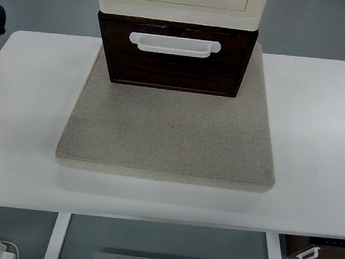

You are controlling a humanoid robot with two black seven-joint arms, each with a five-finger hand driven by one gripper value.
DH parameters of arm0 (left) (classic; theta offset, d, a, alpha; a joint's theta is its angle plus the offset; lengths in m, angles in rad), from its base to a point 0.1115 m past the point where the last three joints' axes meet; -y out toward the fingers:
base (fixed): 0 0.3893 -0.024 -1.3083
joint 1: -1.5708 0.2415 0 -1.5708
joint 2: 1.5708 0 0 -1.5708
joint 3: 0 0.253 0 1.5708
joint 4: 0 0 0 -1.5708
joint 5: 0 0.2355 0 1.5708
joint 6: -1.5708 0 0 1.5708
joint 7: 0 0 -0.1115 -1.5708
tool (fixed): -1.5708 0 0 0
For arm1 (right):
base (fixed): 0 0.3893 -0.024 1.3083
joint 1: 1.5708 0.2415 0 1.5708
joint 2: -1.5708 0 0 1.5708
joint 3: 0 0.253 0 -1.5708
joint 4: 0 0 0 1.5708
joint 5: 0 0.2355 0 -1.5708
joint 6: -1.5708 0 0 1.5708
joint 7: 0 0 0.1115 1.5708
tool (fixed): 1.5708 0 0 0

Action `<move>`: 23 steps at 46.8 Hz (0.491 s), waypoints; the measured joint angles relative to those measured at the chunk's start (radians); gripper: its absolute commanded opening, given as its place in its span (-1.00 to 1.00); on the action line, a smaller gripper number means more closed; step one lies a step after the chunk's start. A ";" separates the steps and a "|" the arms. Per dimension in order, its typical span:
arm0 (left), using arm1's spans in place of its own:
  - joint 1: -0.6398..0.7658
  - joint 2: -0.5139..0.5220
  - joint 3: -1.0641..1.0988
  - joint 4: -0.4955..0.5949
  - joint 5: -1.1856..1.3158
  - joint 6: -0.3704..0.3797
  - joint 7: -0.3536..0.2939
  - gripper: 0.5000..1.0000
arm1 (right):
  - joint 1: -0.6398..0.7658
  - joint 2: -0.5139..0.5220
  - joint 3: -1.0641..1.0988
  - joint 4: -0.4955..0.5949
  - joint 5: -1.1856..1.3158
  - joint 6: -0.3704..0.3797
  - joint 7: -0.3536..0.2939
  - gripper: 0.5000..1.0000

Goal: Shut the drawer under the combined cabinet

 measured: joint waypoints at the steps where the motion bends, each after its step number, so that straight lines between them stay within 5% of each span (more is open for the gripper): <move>1: -0.005 0.000 -0.015 0.010 -0.011 0.001 -0.001 1.00 | 0.000 0.000 0.000 0.000 0.000 0.000 0.000 0.81; 23: -0.085 0.119 -0.187 0.314 -0.190 0.007 -0.058 1.00 | 0.000 0.000 0.000 0.000 0.000 0.000 0.000 0.81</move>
